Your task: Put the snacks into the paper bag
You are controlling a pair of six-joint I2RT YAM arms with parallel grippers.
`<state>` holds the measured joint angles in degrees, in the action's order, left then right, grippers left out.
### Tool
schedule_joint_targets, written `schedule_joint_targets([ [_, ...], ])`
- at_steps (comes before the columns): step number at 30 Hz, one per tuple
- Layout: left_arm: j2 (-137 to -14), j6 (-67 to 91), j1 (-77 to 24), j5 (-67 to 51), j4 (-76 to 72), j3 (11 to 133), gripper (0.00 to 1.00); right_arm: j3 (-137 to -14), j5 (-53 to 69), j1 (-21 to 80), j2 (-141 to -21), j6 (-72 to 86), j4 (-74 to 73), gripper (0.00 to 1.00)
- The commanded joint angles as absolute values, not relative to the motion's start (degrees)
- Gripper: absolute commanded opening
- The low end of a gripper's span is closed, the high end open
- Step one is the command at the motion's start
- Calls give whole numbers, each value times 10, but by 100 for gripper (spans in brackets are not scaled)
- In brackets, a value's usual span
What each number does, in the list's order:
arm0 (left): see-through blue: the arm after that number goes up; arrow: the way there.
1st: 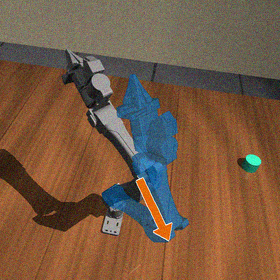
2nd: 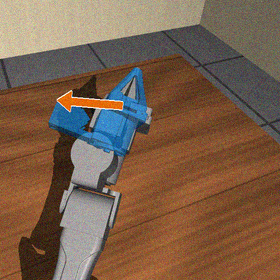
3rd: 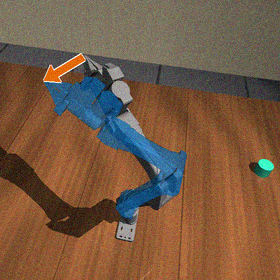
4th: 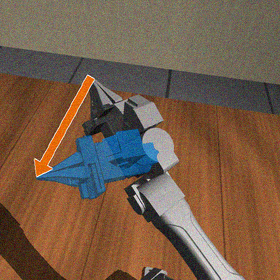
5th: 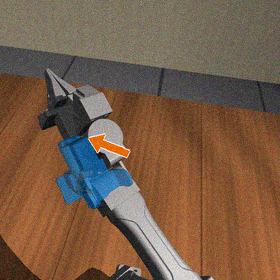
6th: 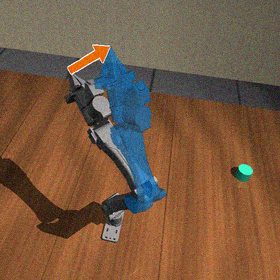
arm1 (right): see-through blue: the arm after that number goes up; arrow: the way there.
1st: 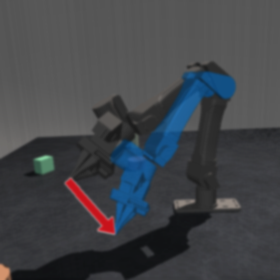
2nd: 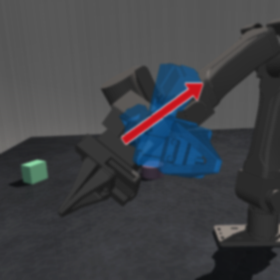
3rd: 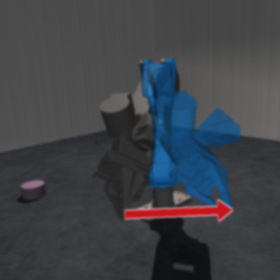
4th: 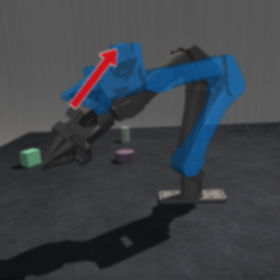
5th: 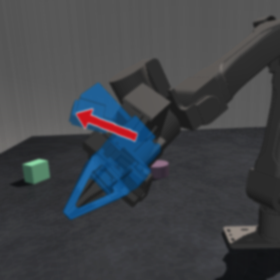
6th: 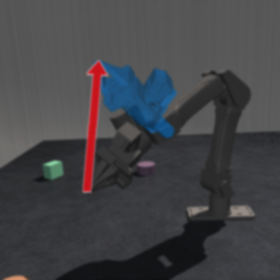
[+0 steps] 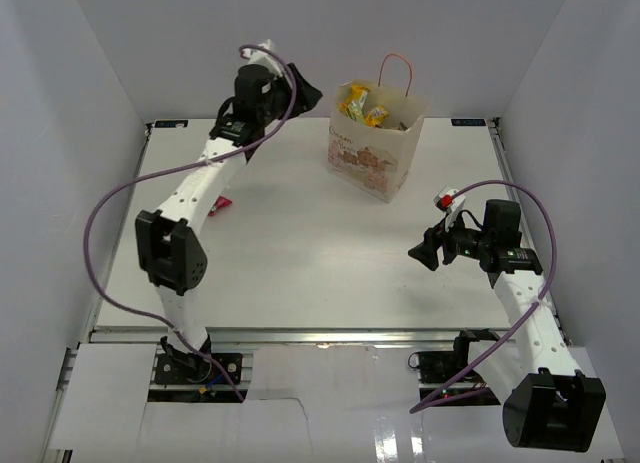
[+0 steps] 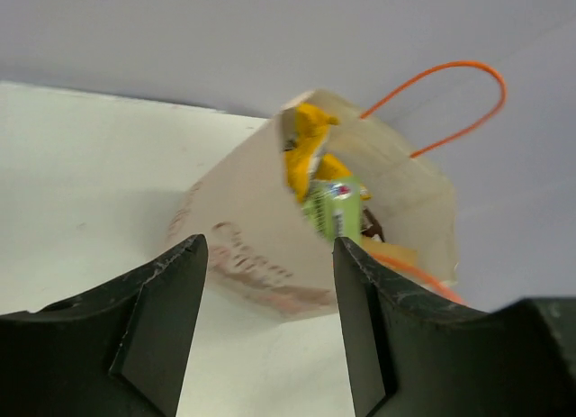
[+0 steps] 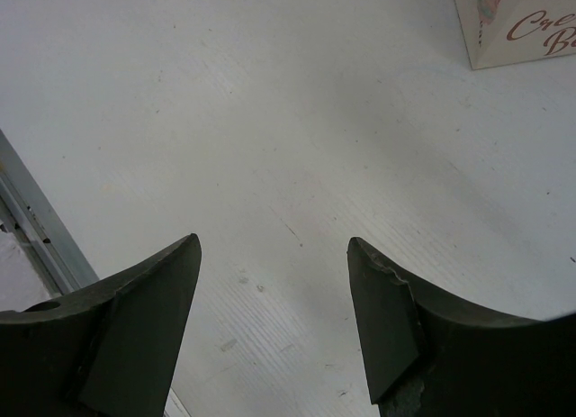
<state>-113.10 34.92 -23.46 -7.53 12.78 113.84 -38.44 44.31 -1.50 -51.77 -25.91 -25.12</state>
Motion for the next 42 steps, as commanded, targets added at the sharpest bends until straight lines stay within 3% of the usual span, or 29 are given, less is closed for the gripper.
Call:
schedule_joint_targets([
  [1, -989, 349, -174, 15, 123, 1009, 68, -387, 449, -18, -514, -254, -233, 72],
  [5, -860, 395, -92, 36, 147, 775, 68, -389, 441, -18, -519, -250, -230, 72],
  [10, -850, 458, 9, 41, 216, 659, 70, -390, 438, -18, -533, -248, -229, 72],
  [24, -1035, 627, 62, 45, 357, 760, 72, -395, 423, -18, -555, -250, -232, 72],
  [38, -1128, 658, 65, 57, 413, 819, 66, -410, 418, -20, -567, -257, -243, 72],
  [42, -1144, 657, 64, 45, 413, 816, 59, -420, 421, -20, -571, -261, -254, 72],
])
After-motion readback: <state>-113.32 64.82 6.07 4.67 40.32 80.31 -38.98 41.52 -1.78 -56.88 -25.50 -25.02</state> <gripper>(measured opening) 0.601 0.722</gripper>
